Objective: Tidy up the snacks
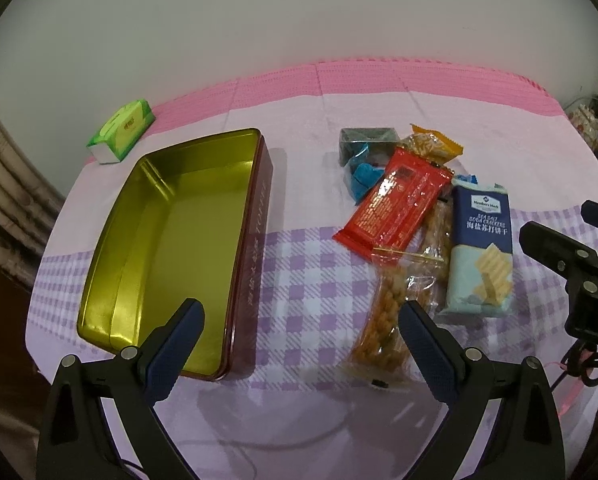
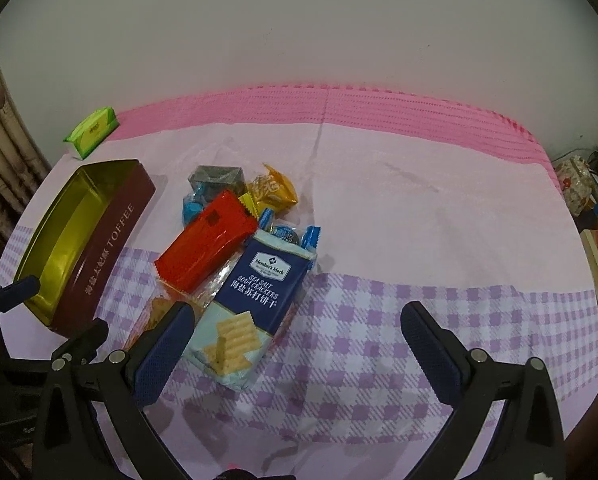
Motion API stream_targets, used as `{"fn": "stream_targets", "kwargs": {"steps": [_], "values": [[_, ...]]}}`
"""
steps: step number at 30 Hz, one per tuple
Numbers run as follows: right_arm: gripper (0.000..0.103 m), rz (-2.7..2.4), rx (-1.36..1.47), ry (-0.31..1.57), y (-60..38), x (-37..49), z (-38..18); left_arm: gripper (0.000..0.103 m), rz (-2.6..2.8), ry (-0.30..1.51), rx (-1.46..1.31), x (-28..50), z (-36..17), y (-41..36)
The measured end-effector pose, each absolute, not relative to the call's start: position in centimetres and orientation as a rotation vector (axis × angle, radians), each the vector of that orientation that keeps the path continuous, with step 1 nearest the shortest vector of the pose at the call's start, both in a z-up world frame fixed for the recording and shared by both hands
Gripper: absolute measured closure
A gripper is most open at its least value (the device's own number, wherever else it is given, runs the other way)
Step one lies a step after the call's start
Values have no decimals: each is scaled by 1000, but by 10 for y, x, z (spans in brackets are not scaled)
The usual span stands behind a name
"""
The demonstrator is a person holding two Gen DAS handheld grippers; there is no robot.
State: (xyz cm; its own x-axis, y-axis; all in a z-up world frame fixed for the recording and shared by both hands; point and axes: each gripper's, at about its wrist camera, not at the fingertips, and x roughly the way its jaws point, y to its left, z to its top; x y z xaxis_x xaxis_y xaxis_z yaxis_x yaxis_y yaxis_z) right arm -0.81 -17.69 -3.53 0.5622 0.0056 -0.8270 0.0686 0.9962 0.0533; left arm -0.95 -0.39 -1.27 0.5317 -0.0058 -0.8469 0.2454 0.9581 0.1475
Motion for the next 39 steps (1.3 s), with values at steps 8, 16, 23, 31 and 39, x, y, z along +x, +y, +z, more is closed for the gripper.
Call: {"fn": "stream_targets", "kwargs": {"steps": [8,16,23,31,39], "values": [[0,-36,89,986,-176,-8,-38,5,-147,1005,268,-8,-14,-2],[1,-33,92,993,-174,-8,-40,5,-156,1011,268,-8,-16,-3],[1,-35,91,994,-174,-8,-41,5,-157,1015,265,-8,-17,-4],[1,-28,98,993,-173,-8,-42,5,-158,1017,261,-7,-17,-4],[1,-26,101,994,-171,-8,-41,5,-157,1023,257,-5,-18,-4]]}}
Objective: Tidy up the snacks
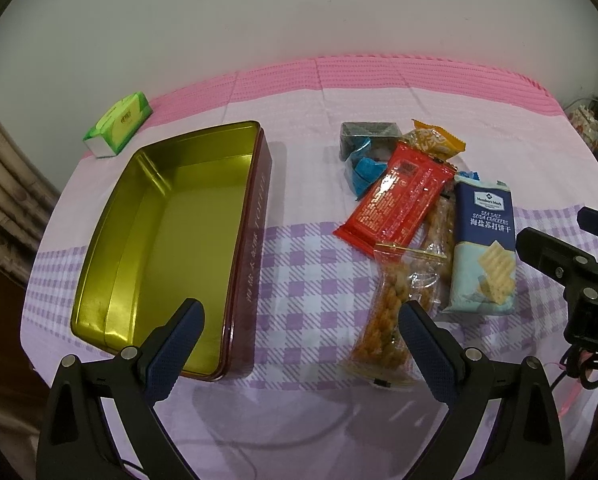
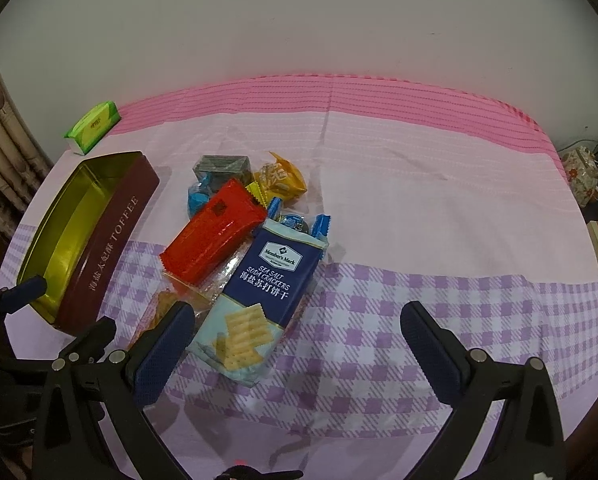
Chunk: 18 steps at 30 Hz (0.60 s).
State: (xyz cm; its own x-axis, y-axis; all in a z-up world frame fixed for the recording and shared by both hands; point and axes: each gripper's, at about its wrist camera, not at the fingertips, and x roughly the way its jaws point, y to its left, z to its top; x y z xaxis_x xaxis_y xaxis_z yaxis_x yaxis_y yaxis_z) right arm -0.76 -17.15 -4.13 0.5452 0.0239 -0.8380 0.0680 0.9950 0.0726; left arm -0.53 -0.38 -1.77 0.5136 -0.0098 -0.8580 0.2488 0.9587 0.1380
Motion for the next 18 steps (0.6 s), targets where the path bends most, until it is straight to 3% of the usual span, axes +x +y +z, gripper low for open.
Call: {"fn": "stream_targets", "kwargs": {"steps": [18], "values": [[4,-27,132,1018,-173,-5,-43,5,-159,1016,256,-6,-19,-1]]}}
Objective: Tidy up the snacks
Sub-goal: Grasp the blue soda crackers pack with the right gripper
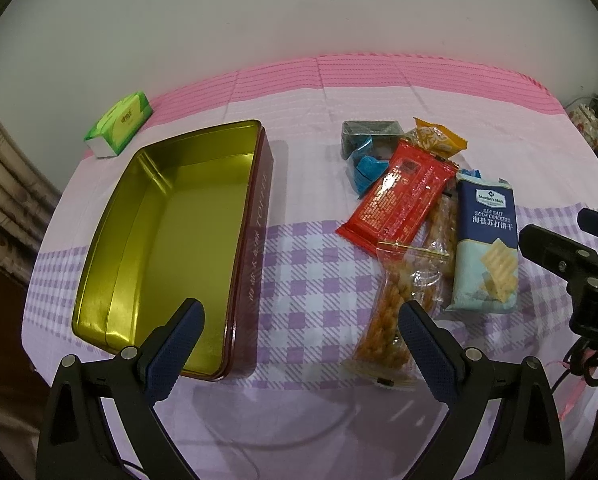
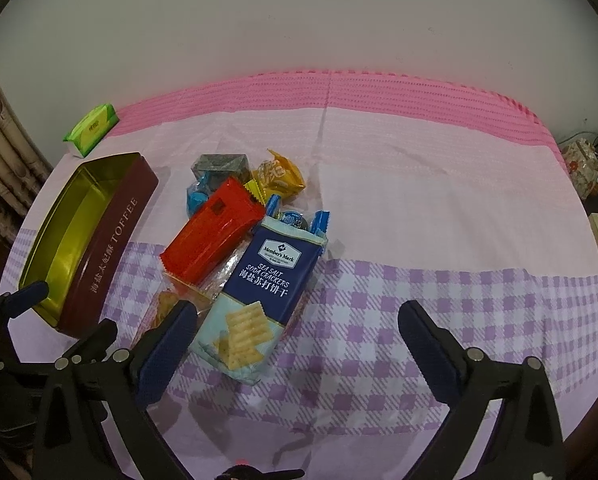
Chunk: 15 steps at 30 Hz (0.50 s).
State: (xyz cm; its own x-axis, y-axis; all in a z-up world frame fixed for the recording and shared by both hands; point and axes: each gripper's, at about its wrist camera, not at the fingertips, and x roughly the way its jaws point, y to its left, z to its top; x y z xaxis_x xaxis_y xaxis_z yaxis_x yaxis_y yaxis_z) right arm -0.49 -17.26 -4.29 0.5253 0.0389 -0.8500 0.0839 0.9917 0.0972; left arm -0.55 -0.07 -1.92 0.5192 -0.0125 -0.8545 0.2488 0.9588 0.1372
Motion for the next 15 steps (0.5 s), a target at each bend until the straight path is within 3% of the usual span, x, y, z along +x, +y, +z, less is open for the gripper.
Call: {"fn": "stream_targets", "kwargs": {"steps": [15], "values": [[21,-66,144,1147,-155,27,-60,5,-194,994,232,-7,-16,17]]}}
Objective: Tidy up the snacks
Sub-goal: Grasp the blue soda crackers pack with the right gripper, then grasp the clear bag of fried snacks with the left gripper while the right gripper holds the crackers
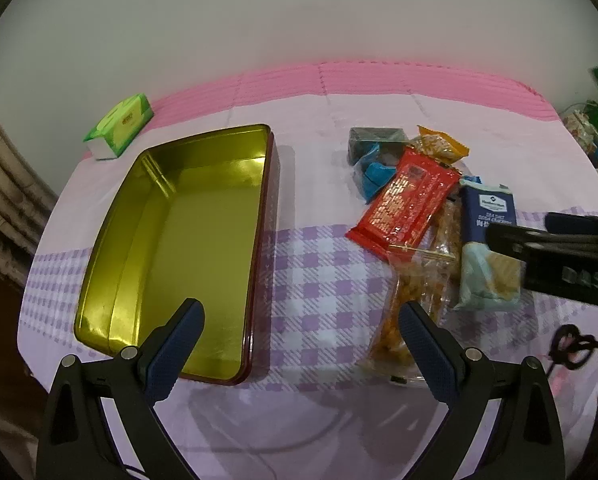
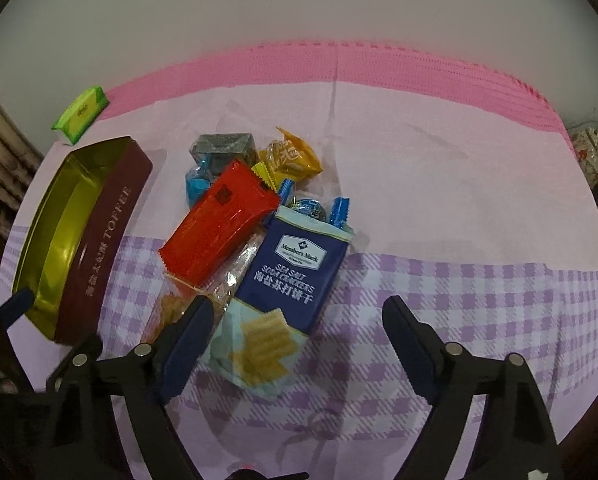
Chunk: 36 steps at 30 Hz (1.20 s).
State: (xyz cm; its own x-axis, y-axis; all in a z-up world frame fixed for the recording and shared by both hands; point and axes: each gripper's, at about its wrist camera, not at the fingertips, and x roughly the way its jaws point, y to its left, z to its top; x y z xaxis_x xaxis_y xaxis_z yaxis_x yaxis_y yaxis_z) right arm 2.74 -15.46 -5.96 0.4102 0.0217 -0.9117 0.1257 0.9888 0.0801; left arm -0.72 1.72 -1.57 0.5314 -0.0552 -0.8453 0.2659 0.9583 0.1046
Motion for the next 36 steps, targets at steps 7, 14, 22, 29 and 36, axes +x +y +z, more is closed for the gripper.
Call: {"fn": "stream_targets", "kwargs": {"steps": [7,14,22,29,36], "values": [[22,-117,129,1210,-147,41,-76,5,-213,991,234,-7,-15,17],[39,-56,181,1239,-153,39,-86,5,-211,1008,223,-3,-18,19],[58,4,232,1237,-170,29,-89,5,-226,1017,242,-3,-21,13],[60,-15,235,1205,-191,17,-83,5,-268,1013,267,-6,-20,0],[61,-91,206,1193,-219,10,-82,5,-340,1023,265,-8,-20,-11]]}}
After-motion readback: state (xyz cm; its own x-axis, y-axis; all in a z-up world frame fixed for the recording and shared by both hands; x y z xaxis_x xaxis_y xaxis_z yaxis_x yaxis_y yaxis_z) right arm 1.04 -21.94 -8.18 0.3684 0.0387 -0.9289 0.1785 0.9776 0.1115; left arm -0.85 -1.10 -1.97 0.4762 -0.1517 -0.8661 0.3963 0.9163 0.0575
